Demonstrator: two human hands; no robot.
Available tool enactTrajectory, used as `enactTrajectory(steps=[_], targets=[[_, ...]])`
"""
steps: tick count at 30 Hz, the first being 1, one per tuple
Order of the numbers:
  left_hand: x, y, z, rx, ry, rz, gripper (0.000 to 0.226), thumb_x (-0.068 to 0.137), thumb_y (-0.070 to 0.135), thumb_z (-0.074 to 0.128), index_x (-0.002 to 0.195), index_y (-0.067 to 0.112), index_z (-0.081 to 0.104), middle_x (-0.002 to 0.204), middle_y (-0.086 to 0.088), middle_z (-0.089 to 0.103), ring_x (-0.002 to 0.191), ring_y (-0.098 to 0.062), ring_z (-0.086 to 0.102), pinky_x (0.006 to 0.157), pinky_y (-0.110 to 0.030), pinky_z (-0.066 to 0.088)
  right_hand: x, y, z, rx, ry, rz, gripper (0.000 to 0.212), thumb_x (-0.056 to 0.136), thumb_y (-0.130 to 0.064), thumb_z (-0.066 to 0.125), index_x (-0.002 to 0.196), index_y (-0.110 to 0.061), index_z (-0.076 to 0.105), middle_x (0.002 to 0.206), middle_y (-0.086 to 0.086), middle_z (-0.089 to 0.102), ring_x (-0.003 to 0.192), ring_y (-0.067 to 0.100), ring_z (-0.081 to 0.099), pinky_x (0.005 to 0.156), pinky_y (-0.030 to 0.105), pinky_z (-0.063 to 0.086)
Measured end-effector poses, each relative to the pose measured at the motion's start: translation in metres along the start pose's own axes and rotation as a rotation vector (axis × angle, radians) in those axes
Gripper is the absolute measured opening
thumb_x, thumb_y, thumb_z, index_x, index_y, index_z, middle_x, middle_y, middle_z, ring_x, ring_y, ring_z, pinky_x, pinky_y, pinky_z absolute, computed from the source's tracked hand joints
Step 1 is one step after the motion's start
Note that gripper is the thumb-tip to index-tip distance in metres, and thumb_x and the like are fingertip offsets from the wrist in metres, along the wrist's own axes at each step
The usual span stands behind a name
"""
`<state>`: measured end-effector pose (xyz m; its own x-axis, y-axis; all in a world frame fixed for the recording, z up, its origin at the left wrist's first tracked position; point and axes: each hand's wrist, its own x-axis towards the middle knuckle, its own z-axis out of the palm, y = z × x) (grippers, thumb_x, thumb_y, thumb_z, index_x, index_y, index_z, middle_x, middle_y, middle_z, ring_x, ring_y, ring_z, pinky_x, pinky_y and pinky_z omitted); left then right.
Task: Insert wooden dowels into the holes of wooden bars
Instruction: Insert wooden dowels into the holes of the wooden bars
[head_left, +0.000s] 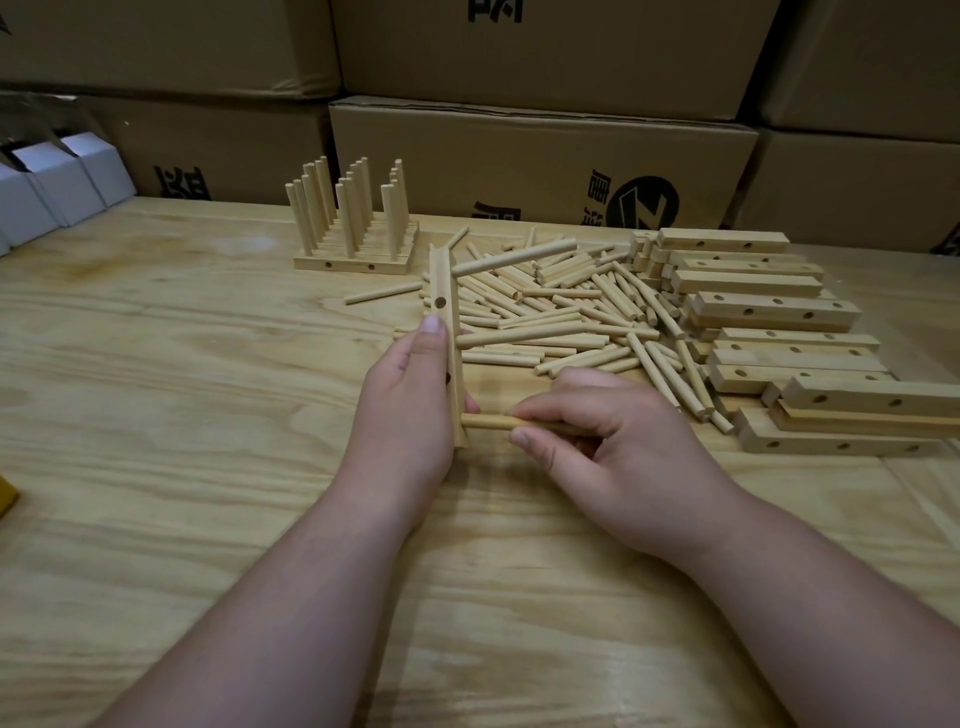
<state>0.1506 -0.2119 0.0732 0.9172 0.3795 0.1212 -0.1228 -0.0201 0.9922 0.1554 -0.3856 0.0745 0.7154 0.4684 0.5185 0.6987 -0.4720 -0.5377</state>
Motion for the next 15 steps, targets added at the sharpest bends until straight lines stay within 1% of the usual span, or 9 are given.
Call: enactTrajectory(steps=[5, 7, 9, 11, 15], targets=[[-0.001, 0.0, 0.001, 0.022, -0.015, 0.029, 0.043, 0.107, 0.045, 0.039, 0.082, 0.022, 0.066, 0.053, 0.005, 0.059, 0.047, -0.003, 0.053, 0.045, -0.016, 0.042, 0.0, -0.005, -0.003, -0.035, -0.012, -0.013, 0.019, 0.09, -0.026, 0.066, 0.104, -0.02, 0.078, 0.078, -0.008, 0.059, 0.075, 0.006, 0.058, 0.066, 0.023, 0.047], [-0.002, -0.001, 0.002, 0.009, -0.033, 0.042, 0.043, 0.107, 0.043, 0.042, 0.088, 0.016, 0.069, 0.056, 0.007, 0.059, 0.05, -0.003, 0.055, 0.049, -0.016, 0.043, 0.0, -0.007, -0.004, -0.061, -0.03, -0.025, 0.019, 0.091, -0.027, 0.065, 0.103, -0.019, 0.078, 0.077, -0.007, 0.058, 0.074, 0.006, 0.057, 0.065, 0.03, 0.048], [-0.003, -0.002, 0.003, -0.004, -0.041, 0.058, 0.041, 0.107, 0.04, 0.042, 0.09, 0.016, 0.07, 0.056, 0.011, 0.061, 0.051, -0.002, 0.055, 0.05, -0.014, 0.043, 0.0, -0.009, -0.003, -0.072, -0.048, -0.022, 0.02, 0.092, -0.028, 0.063, 0.102, -0.018, 0.078, 0.076, -0.007, 0.057, 0.072, 0.006, 0.056, 0.065, 0.031, 0.048], [-0.003, -0.003, 0.004, -0.007, -0.037, 0.067, 0.04, 0.108, 0.038, 0.042, 0.088, 0.019, 0.07, 0.056, 0.012, 0.062, 0.052, -0.001, 0.055, 0.051, -0.014, 0.043, 0.0, -0.01, -0.003, -0.058, -0.058, -0.005, 0.02, 0.093, -0.028, 0.062, 0.098, -0.016, 0.078, 0.073, -0.006, 0.059, 0.071, 0.007, 0.056, 0.065, 0.033, 0.047], [-0.004, -0.003, 0.003, -0.011, -0.034, 0.06, 0.041, 0.108, 0.039, 0.042, 0.088, 0.019, 0.072, 0.064, 0.007, 0.067, 0.057, -0.005, 0.059, 0.054, -0.017, 0.047, 0.0, -0.013, -0.001, -0.025, -0.084, 0.041, 0.025, 0.093, -0.03, 0.059, 0.089, -0.012, 0.076, 0.072, -0.002, 0.062, 0.073, 0.012, 0.058, 0.067, 0.036, 0.047]])
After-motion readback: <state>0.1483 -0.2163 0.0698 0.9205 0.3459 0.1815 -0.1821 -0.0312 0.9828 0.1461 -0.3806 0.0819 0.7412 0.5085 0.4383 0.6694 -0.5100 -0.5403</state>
